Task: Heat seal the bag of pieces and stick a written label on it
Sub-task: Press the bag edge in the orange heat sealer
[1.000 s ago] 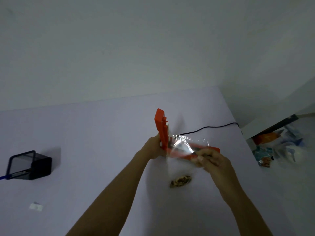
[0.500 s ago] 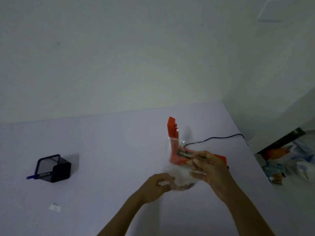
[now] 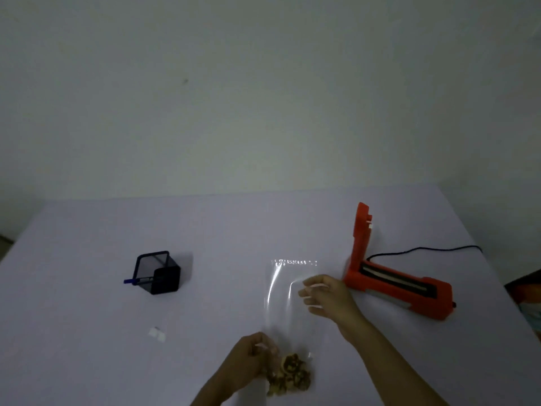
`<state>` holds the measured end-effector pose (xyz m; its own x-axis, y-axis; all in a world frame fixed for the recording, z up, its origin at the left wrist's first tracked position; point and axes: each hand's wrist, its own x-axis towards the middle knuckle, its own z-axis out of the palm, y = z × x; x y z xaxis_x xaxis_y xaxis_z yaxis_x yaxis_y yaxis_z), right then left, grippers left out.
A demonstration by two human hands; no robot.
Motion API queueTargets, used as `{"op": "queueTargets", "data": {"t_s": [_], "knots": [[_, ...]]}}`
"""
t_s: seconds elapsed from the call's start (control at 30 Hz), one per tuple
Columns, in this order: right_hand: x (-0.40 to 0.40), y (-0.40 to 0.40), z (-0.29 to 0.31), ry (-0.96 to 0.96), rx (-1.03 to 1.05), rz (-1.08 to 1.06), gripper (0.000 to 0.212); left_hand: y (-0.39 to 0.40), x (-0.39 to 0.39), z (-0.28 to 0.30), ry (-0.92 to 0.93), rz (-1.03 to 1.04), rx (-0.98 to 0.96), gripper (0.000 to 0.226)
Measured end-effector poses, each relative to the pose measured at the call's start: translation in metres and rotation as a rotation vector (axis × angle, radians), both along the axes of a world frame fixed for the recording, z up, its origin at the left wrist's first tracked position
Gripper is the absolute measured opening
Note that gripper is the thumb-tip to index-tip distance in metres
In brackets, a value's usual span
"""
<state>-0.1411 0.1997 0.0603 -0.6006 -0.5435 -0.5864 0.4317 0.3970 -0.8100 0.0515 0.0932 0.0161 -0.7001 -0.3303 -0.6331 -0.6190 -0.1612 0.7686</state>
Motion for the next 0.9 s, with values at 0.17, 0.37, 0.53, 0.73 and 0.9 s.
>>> {"op": "queueTargets", "data": {"t_s": [0.17,0.37,0.53,0.73,0.9], "knots": [[0.007,-0.032,-0.049,0.103,0.107,0.031,0.025,-0.013,0.012,-0.035,-0.051,0.032,-0.129,0.01],[0.049,-0.006,-0.067,0.748,0.326,0.173,0.05,-0.008,0.006,-0.054,0.022,-0.056,-0.662,0.064],[0.092,0.026,-0.103,0.963,0.428,0.651,0.073,-0.014,0.017,-0.065,0.057,-0.34,-0.992,0.049],[0.098,0.023,-0.114,0.965,0.53,0.612,0.096,-0.006,0.023,-0.068,0.035,-0.427,-0.872,0.04],[0.087,0.023,-0.118,0.993,0.598,0.706,0.081,-0.01,0.025,-0.076,0.144,-0.575,-1.147,0.044]]}}
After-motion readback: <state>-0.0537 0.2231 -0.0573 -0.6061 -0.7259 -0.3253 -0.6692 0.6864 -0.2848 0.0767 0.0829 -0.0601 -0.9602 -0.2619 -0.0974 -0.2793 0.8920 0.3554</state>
